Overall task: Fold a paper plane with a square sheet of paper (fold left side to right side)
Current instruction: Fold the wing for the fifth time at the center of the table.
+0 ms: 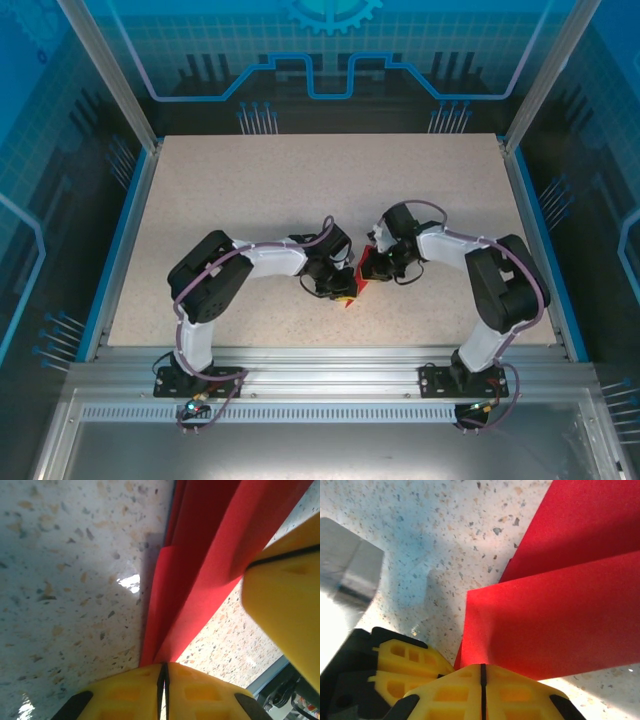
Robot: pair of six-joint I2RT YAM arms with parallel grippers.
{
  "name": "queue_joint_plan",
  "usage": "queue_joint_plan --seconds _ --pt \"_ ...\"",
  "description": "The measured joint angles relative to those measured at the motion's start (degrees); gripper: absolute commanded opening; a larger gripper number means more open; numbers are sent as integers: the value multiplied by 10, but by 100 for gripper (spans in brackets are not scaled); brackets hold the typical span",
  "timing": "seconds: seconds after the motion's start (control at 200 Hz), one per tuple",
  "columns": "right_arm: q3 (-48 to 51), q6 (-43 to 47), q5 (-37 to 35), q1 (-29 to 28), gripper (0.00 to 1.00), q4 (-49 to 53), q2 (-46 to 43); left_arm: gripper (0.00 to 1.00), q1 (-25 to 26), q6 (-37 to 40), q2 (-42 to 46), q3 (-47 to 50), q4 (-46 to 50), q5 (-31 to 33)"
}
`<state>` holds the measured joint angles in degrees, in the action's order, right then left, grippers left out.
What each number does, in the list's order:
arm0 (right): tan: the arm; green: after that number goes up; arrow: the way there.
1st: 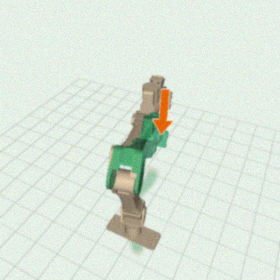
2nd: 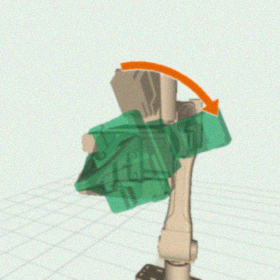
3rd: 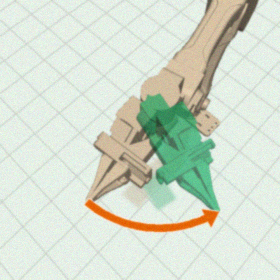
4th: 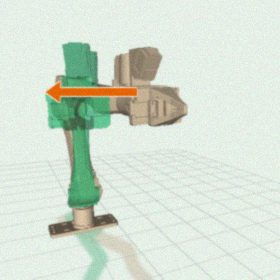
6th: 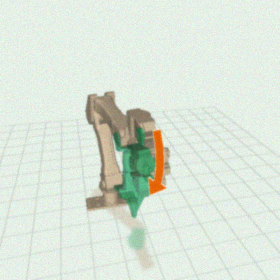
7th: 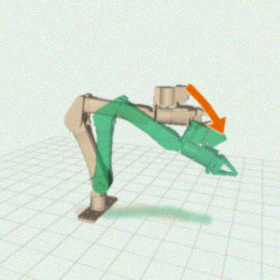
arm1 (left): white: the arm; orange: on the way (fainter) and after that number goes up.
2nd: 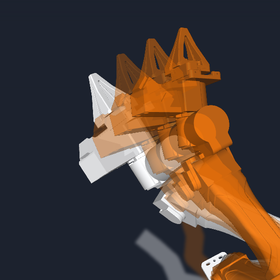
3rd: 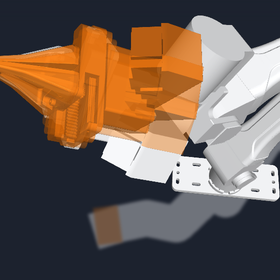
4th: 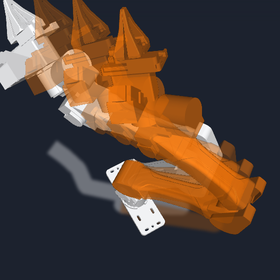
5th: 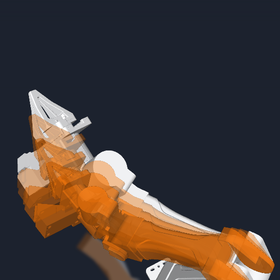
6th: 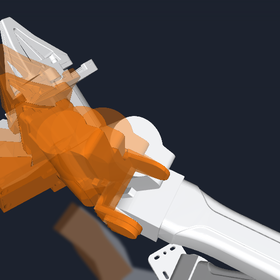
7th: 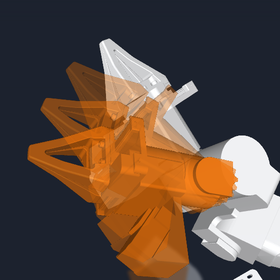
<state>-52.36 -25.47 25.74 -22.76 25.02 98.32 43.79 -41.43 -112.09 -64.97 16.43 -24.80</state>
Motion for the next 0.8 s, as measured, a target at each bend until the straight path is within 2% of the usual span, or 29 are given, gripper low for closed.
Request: queue_joint_plan --seconds 0.42,0.8 --pt "-25 16 -12 3 7 32 40 10 3 0 -3 -12 20 12" --pt "-55 48 -39 65 7 61 47 10 4 0 -4 -17 28 17"
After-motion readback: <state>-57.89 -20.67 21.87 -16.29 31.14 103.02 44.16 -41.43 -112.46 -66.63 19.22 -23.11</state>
